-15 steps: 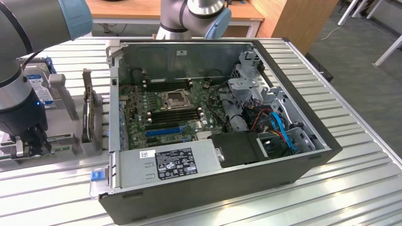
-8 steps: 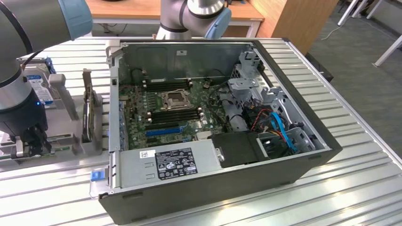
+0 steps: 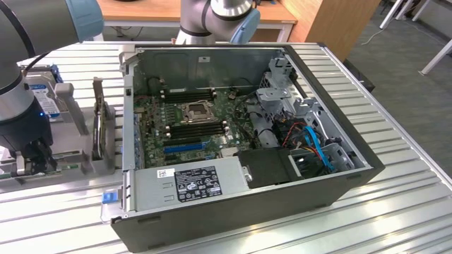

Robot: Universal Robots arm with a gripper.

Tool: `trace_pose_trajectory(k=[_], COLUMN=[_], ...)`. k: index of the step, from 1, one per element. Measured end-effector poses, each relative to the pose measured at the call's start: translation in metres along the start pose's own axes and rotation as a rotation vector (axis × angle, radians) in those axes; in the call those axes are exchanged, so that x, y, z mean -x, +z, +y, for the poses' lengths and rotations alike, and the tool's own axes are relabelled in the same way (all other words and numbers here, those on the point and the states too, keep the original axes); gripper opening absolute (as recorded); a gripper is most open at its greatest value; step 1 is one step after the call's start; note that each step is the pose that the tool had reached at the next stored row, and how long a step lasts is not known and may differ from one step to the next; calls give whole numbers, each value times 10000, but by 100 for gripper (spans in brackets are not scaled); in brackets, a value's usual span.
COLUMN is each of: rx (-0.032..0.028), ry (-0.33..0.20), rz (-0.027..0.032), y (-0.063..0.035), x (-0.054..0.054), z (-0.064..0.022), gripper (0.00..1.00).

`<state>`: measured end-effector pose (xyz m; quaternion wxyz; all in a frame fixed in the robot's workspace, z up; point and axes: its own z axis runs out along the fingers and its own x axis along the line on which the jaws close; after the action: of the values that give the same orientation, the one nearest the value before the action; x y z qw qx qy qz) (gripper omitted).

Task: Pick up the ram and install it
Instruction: 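Pick up the ram and move it above insertion slot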

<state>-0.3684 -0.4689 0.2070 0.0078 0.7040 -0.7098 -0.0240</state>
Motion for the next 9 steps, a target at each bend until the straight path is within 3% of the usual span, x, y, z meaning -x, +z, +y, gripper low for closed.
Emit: trace_pose_trajectory(k=[9], rx=[1], ry=[1], rz=[0], y=[-106], x=[2], z=[5], gripper=[12])
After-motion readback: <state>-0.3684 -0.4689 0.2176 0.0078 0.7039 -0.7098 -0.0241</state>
